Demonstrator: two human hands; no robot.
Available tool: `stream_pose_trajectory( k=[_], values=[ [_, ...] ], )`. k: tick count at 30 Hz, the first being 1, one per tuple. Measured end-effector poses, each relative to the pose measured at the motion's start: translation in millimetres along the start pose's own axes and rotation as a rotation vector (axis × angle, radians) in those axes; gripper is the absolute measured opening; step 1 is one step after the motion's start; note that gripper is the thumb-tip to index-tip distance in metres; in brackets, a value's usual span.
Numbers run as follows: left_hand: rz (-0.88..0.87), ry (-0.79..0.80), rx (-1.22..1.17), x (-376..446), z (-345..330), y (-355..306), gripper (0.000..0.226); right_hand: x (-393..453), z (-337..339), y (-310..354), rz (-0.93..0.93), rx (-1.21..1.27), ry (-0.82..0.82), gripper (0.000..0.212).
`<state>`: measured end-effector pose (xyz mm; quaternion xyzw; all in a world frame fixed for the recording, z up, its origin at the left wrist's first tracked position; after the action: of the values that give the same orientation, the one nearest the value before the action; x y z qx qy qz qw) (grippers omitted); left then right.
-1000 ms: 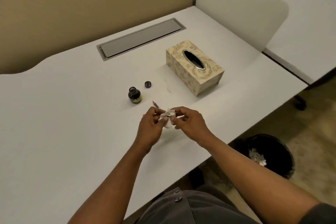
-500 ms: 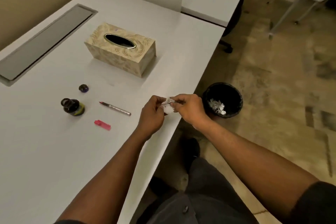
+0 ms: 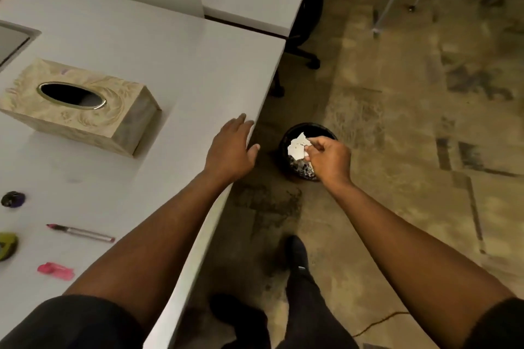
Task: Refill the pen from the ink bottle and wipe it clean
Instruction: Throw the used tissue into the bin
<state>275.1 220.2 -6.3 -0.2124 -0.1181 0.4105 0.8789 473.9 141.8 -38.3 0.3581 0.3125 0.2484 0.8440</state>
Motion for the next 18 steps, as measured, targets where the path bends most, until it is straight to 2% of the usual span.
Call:
stream_pose_trajectory(
  k=[3,5,11,18],
  values=[
    [-0.015,0.098,0.185,44,-20,2,0.075,43,11,-16,-0.019,0.024,-0.055,0.011],
    [-0.038,0.127,0.283,70,-30,2,0.078,71,17,-26,-0.006,0.005,-0.101,0.015],
    [-0.089,0.107,0.473,136,-45,2,0.082,149,31,-50,0.094,-0.017,-0.186,0.006],
    [-0.062,0.062,0.592,163,-50,8,0.092,224,22,-86,0.153,-0.052,-0.254,0.006]
  ],
)
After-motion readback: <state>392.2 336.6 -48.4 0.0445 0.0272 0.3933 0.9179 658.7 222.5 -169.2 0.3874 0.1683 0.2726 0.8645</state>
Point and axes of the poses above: each hand's wrist, its own x-axis towards the middle knuckle, its own z-axis out of the back of the hand, y = z × x, the point moved 1 cm from there along x, towards the middle knuckle, and after that the axes turned 12 degrees about -z, right-handed, at the moved point
